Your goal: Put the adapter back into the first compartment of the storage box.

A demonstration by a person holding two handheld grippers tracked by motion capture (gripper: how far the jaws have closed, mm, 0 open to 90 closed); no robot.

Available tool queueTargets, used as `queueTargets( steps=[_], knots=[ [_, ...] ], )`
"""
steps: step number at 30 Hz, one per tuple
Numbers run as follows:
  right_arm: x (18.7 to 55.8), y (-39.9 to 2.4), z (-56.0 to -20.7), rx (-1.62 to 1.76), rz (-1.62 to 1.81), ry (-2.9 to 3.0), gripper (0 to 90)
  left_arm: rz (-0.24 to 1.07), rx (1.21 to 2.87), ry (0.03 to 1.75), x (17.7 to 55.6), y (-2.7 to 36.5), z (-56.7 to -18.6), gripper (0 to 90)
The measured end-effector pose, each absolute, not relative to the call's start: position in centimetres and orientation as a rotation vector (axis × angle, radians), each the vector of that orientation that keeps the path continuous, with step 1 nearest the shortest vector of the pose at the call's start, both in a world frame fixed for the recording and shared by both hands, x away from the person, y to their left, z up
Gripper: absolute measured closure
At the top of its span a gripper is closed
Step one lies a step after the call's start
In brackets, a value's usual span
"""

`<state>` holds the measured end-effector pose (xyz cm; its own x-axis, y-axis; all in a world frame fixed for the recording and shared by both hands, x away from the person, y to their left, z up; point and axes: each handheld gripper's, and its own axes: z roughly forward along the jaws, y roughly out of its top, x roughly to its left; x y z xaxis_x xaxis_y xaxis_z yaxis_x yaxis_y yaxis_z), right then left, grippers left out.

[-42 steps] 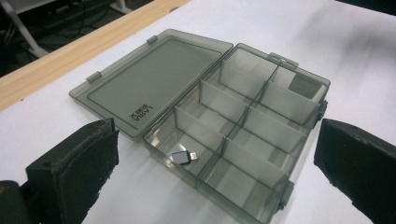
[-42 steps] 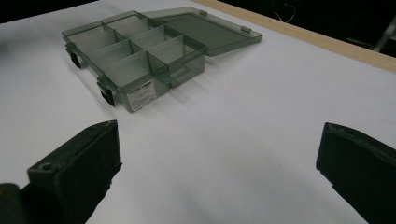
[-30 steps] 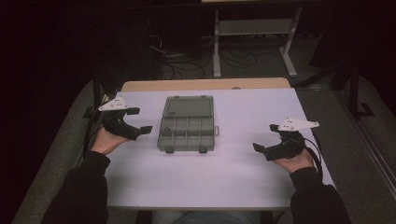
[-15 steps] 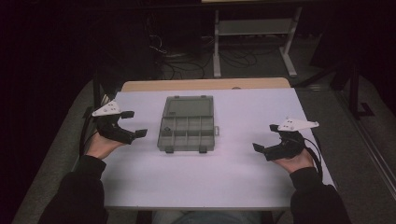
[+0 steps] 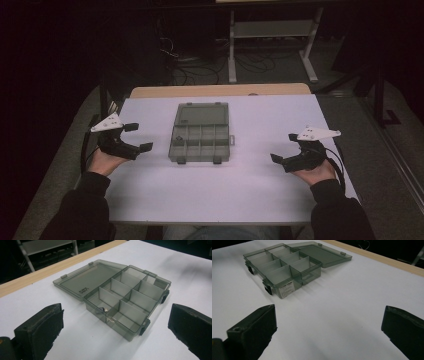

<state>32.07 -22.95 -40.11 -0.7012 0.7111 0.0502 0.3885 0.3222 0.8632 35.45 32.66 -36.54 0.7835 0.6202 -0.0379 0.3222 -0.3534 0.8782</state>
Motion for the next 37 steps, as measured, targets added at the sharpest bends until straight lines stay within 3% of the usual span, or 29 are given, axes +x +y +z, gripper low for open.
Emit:
queueTargets(
  steps=[25,37],
  knots=[
    [32.0,-23.0,-40.1,0.985,1.337,2.262,0.0,0.501,1.822,0.791,32.3,36.8,-38.2,0.0],
    [31.8,-23.3,-40.1,0.996,1.344,2.253,0.0,0.479,1.800,0.817,31.9,37.2,-38.8,0.0]
  ],
)
